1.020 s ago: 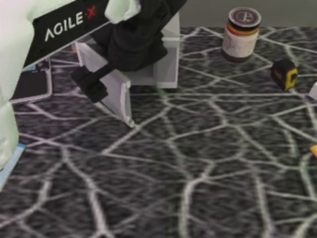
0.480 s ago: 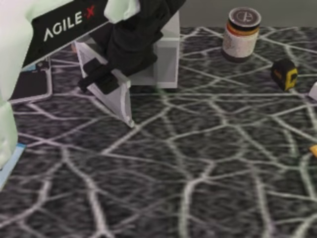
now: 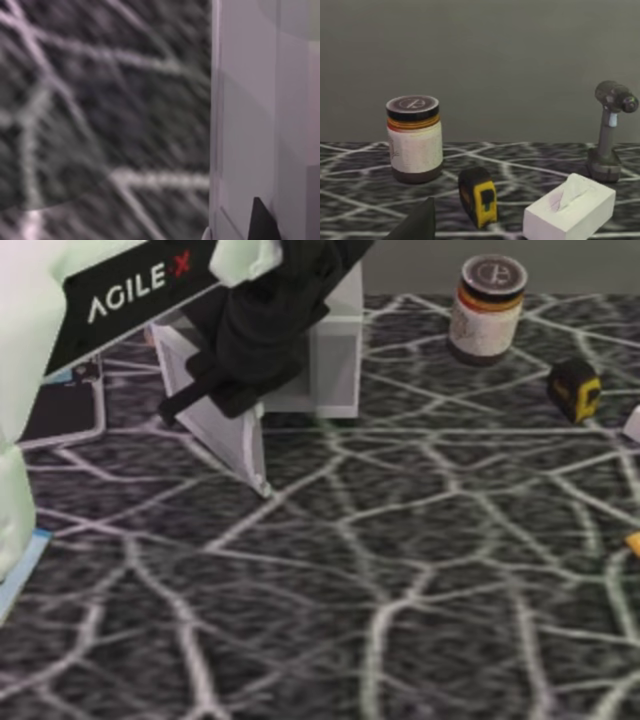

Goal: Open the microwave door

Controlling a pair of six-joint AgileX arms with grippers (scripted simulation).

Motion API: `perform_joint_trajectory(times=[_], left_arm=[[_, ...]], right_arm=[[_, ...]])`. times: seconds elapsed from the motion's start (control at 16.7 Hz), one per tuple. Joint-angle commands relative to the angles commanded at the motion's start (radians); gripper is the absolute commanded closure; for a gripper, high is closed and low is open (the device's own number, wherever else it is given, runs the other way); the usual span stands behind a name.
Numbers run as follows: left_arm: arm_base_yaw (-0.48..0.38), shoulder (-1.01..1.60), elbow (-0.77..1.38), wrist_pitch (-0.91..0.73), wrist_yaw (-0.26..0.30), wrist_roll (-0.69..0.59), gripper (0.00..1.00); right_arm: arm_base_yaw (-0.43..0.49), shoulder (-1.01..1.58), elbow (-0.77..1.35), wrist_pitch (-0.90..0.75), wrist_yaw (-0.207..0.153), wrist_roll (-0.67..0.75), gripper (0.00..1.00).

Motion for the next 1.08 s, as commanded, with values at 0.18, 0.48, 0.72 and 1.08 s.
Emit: perform_joint_trajectory(times=[0.18, 0.48, 0.72, 1.08], left_arm=[[0.000, 0.000, 0.000, 0.000, 0.000, 0.000, 1.00], [0.002, 0.019, 0.008, -0.022, 0.014, 0.006, 1.00], [0.030, 0.049, 0.090, -0.084, 0.088, 0.021, 1.00], [0.084, 0.105, 0.256, -0.212, 0.252, 0.063, 1.00]], right_arm=[[0.000, 0.000, 0.000, 0.000, 0.000, 0.000, 0.00], [0.000, 0.000, 0.000, 0.000, 0.000, 0.000, 0.00], [0.000, 0.000, 0.000, 0.000, 0.000, 0.000, 0.00], [0.000, 0.000, 0.000, 0.000, 0.000, 0.000, 0.00]])
